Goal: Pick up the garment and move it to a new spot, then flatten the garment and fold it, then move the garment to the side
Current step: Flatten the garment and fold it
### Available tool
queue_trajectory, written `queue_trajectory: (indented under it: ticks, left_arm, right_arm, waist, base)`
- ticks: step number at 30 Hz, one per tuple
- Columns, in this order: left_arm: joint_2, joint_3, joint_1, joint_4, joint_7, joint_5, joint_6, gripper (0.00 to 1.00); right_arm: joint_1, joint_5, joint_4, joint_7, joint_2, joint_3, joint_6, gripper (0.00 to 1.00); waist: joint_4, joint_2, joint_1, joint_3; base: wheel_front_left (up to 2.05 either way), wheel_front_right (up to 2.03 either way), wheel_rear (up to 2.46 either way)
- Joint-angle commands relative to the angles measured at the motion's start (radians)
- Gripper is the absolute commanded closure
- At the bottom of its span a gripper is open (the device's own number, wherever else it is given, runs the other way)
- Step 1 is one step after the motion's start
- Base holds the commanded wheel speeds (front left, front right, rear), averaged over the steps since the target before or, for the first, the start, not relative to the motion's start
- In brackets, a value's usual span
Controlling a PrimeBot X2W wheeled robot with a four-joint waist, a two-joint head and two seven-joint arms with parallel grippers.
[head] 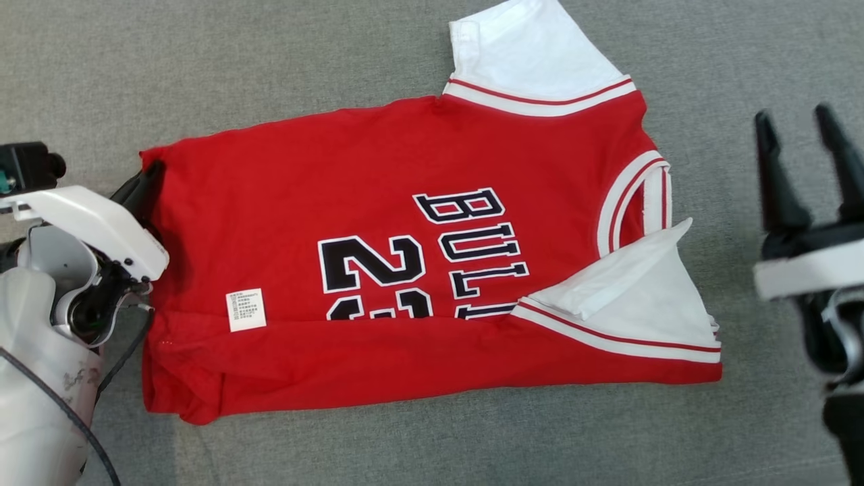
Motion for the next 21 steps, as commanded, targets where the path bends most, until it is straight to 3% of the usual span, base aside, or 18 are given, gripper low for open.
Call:
queue_trajectory:
  ticks: [1,9,21]
  left_arm:
    - [-0.004,-0.016,-0.017,-0.015,-0.001,-0.005,-0.003,1.0]
    - [-0.042,-0.077,-0.08,-0.073,-0.021,0.007,-0.003,1.0]
    - [-0.105,-0.204,-0.186,-0.112,-0.067,-0.029,-0.003,1.0]
  right_arm:
    - [-0.058,0.023,0.027,0.012,-0.035,-0.002,0.0,0.0]
    - [-0.301,0.117,0.219,0.109,-0.169,0.068,0.0,0.0]
    - [-0.648,0.262,0.484,0.302,-0.235,0.369,0.0,0.0]
  waist:
    - [0.013,-0.0001,0.0,0.009]
    - [0.108,-0.0001,0.0,0.06]
    - [0.258,-0.0001,0.0,0.147]
  base:
    - [0.0,0.0,0.0]
    - [0.0,0.0,0.0]
    - [0.0,0.0,0.0]
